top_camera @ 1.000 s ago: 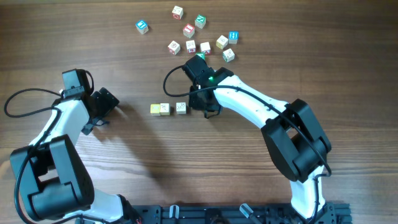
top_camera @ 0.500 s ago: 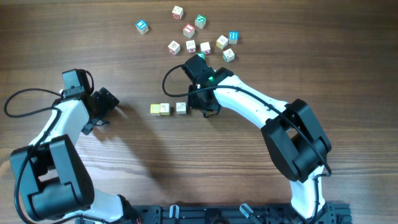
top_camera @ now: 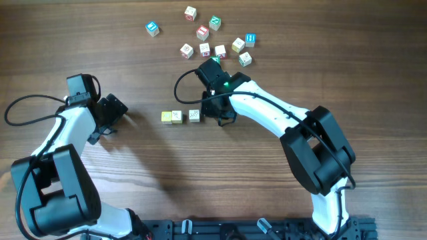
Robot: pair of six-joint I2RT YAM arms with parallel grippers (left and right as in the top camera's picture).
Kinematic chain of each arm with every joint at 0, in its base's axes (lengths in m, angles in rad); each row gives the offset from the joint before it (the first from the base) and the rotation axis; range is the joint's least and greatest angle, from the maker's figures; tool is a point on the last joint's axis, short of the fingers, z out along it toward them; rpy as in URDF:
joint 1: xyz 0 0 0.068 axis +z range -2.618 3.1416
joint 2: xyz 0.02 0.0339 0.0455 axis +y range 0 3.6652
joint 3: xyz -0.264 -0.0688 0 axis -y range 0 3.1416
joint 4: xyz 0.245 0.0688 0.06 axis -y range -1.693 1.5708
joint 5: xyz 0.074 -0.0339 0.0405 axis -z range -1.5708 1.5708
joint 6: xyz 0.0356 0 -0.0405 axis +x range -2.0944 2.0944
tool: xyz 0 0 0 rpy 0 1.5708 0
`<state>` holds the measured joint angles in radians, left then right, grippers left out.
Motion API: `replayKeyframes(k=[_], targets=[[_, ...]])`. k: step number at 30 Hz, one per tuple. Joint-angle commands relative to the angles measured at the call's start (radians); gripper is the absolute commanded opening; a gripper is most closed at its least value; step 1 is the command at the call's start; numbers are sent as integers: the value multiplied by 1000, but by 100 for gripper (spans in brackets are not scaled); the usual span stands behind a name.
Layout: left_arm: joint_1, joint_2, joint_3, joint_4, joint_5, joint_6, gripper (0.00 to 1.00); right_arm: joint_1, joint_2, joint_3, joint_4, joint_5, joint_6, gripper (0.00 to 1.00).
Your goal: Form a horizontal line
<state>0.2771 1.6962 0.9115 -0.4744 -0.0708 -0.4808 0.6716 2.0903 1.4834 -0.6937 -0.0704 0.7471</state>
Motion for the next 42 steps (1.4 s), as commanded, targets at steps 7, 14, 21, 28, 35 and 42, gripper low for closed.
replayKeyframes(k=[7, 14, 21, 28, 35, 42], targets=[[2, 7, -5, 3, -9, -2, 100, 5, -11, -5, 6, -8, -11, 24], [2, 7, -5, 3, -9, -2, 100, 5, -10, -5, 6, -17, -10, 24], [2, 7, -5, 3, -9, -2, 100, 5, -10, -5, 6, -19, -10, 24], [2, 7, -5, 3, -9, -2, 100, 5, -10, -5, 4, -23, -11, 20], [2, 7, -5, 3, -9, -2, 100, 10, -10, -5, 31, -88, -5, 18], [2, 7, -5, 3, -9, -2, 100, 43, -10, -5, 50, -84, -3, 17]])
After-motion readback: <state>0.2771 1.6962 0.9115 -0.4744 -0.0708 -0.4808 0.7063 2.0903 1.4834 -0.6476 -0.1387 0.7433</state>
